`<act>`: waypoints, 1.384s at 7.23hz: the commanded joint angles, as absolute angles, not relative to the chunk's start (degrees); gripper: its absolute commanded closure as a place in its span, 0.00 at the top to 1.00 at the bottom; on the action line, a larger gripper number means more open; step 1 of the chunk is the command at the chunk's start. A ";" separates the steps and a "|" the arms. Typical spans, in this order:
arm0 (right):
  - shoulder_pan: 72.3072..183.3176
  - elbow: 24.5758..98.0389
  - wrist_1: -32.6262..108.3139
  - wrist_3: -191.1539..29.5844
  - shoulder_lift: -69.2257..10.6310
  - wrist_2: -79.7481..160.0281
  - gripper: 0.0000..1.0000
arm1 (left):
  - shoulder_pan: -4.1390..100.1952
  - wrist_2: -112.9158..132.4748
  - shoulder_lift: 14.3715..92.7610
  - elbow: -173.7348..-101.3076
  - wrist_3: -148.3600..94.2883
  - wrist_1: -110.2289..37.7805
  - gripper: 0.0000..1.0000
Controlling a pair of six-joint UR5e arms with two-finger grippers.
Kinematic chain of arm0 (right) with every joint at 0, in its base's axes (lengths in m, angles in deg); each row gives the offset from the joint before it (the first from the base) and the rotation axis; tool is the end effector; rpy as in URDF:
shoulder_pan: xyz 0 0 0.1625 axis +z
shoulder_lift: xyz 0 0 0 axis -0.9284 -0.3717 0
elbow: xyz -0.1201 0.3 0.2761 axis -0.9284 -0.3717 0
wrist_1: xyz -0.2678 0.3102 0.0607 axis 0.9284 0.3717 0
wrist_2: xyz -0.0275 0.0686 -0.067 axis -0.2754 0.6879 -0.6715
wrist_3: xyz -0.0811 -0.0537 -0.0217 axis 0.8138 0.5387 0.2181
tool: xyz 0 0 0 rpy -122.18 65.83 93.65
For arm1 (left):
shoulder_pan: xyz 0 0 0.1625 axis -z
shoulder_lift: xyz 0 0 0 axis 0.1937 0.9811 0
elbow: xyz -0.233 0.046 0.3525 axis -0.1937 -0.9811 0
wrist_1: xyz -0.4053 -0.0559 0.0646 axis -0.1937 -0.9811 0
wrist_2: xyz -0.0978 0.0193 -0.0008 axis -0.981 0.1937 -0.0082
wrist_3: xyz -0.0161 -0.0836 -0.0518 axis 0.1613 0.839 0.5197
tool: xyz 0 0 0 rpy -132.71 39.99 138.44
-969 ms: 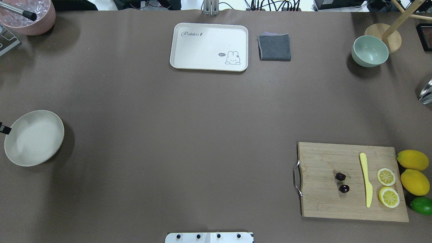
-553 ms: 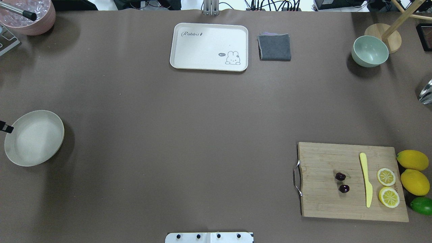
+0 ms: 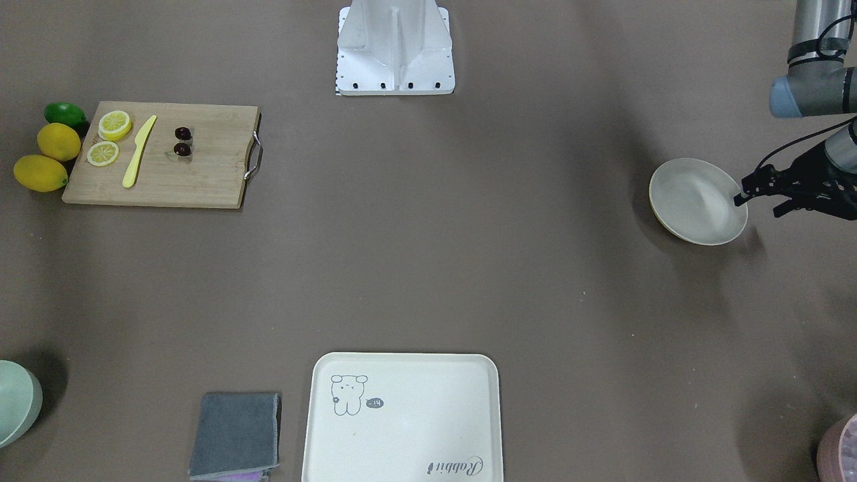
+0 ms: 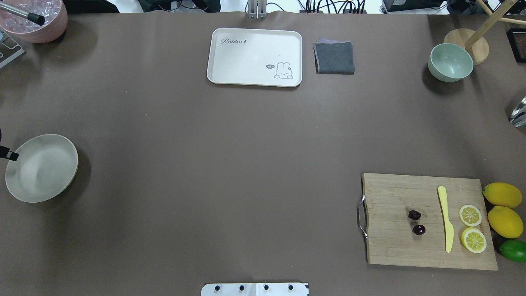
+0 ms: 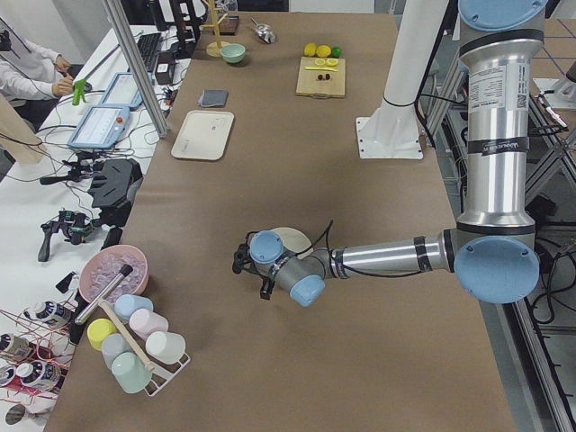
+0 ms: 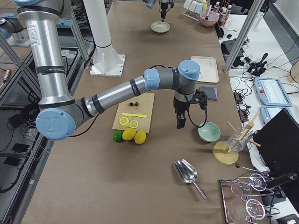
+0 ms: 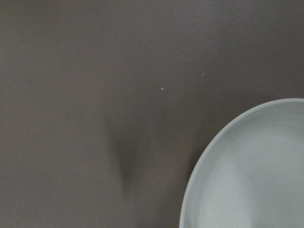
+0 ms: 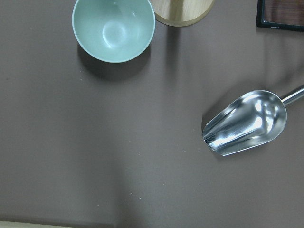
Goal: Place red cherry on plate
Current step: 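Reach the left gripper to the white plate's rim and grasp it, then drag the white plate with the left gripper toward the table's center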
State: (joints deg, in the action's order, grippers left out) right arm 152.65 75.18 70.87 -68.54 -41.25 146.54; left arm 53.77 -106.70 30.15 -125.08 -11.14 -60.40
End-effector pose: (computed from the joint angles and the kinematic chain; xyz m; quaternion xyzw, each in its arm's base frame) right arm 0.0193 -0.5270 0.4847 0.0141 -0.3394 -0.0259 0.9402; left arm 0.1453 -0.4507 0.6871 0.0628 0.4718 0.0805 0.8758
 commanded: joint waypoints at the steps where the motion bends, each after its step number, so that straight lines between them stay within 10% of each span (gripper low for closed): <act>1: 152.64 75.01 70.87 -68.50 -41.32 146.58 1.00 | 52.73 -106.59 30.19 -124.60 -6.62 -63.38 0.50; 2: 152.64 75.01 70.87 -68.50 -41.32 146.67 1.00 | 52.73 -106.59 30.11 -124.60 -6.52 -63.38 0.05; 10: 152.64 75.01 70.87 -68.50 -41.14 146.32 1.00 | 58.58 -121.14 32.64 -129.51 5.40 -62.07 0.00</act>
